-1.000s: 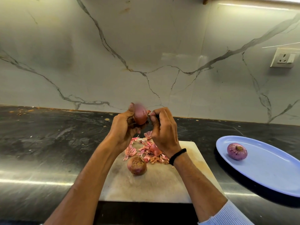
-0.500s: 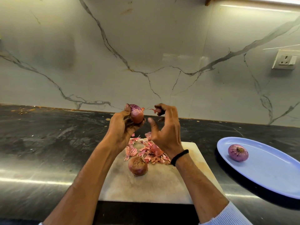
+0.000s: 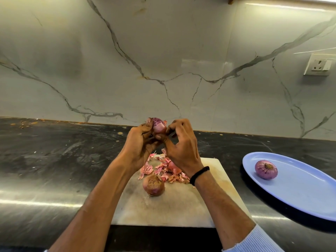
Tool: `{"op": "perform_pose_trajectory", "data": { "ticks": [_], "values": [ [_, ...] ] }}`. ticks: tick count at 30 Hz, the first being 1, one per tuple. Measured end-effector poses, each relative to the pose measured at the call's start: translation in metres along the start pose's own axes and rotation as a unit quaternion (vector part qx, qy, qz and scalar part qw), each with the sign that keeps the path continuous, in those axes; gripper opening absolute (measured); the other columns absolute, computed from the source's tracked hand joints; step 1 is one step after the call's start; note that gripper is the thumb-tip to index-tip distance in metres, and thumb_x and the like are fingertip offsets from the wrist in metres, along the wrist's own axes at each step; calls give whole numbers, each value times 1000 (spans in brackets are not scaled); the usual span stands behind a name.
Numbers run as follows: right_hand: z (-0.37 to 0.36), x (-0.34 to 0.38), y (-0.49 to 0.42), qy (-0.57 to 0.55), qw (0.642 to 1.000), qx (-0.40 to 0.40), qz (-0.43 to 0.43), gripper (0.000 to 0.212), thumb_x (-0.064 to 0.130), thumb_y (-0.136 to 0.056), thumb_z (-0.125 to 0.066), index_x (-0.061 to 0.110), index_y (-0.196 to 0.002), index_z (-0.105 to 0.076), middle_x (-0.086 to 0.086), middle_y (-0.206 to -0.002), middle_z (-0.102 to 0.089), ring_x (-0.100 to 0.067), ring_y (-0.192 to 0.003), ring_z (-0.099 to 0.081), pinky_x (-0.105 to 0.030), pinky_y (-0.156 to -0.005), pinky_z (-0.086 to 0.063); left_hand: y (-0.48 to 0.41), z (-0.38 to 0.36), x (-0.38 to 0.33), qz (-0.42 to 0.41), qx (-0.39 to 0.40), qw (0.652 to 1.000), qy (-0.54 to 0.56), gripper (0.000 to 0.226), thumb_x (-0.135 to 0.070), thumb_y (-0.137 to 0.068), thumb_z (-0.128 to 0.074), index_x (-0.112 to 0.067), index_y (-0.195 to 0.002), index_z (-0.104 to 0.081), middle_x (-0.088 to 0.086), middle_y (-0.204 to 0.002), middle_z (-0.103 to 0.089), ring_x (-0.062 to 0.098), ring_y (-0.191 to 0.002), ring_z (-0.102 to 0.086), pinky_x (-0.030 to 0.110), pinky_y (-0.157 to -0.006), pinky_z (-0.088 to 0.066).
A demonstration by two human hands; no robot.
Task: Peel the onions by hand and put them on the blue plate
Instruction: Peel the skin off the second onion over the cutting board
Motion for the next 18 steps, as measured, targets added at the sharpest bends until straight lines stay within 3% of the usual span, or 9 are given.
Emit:
{"op": "perform_pose_trajectory", "data": {
  "ticks": [3,9,13,18],
  "values": [
    [0,2,0,0,1000,0,9,20,7,-84,-77,3,-90,-58,-7,-97,-53,-11,-85,-48,-15,-72,-47,1,0,-3,-14,1,1000,-3,31,-23,-104,-47,2,-109,-65,15,-91,-73,11,-64,-67,35,-93,-52],
    [-6,-6,1,-24,999,26,-33,53,22,-78,-86,3,-117,-55,-8,-110,-54,-11,-94,-51,-6,-82,-43,0,2,0,8,-7,1000,-6,25,-21,-104,-45,-3,-109,-63,28,-112,-68,32,-98,-52,17,-52,-45],
    [-2,-4,1,-8,1000,15,-26,47,18,-78,-85,2,-112,-56,-8,-106,-54,-12,-91,-51,-5,-81,-41,-2,1,1,3,0,1000,-13,29,-21,-104,-45,0,-114,-62,22,-104,-72,31,-99,-58,20,-59,-48],
    [-5,-4,1,-3,1000,18,-19,46,15,-78,-85,2,-110,-55,-6,-104,-53,-10,-89,-48,-6,-79,-41,-4,0,1,-3,6,1000,-18,30,-20,-105,-46,2,-116,-62,16,-92,-74,16,-73,-62,23,-65,-47]
  ]
}}
Point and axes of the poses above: each hand's wrist, its own y-axis away from the middle knuckle, its own z-axis out of the back of the hand, x = y × z, the point moved 10 cm from there along -y, towards the middle knuckle
